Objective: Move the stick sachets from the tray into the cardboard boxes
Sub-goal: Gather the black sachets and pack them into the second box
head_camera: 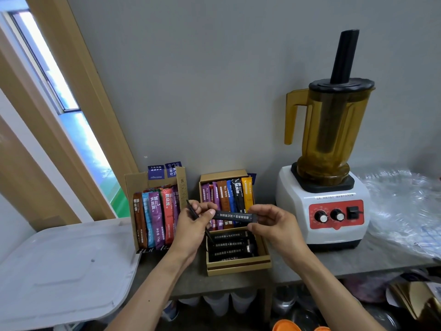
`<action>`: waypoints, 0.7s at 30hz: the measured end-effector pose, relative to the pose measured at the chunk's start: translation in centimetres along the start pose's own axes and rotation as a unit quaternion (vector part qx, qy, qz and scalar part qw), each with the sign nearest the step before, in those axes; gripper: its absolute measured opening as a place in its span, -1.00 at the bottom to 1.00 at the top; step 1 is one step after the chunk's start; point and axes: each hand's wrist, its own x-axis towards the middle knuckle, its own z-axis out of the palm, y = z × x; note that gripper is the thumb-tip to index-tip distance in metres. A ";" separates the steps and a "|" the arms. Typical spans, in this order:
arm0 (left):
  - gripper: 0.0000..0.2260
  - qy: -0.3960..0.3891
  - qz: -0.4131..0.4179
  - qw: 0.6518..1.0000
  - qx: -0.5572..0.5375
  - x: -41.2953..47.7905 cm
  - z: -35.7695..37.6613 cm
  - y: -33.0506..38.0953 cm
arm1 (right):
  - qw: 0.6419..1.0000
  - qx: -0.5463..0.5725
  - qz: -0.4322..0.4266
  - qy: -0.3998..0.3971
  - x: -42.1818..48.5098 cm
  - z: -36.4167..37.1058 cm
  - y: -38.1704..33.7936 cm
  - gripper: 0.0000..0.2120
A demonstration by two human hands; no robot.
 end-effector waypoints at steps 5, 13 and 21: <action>-0.71 0.003 -0.009 0.999 -0.031 0.1 0.2 -0.1 | 1.000 -0.023 0.002 0.007 0.0 0.1 0.0 -0.72; -0.67 -0.028 0.020 0.999 -0.012 -0.4 1.6 1.0 | 0.985 -0.165 -0.033 -0.048 -0.5 1.5 -1.1 -0.79; -0.62 -0.080 0.000 0.992 0.094 -0.9 0.7 1.1 | 0.997 -0.074 -0.024 0.014 -0.8 1.9 -2.3 -0.56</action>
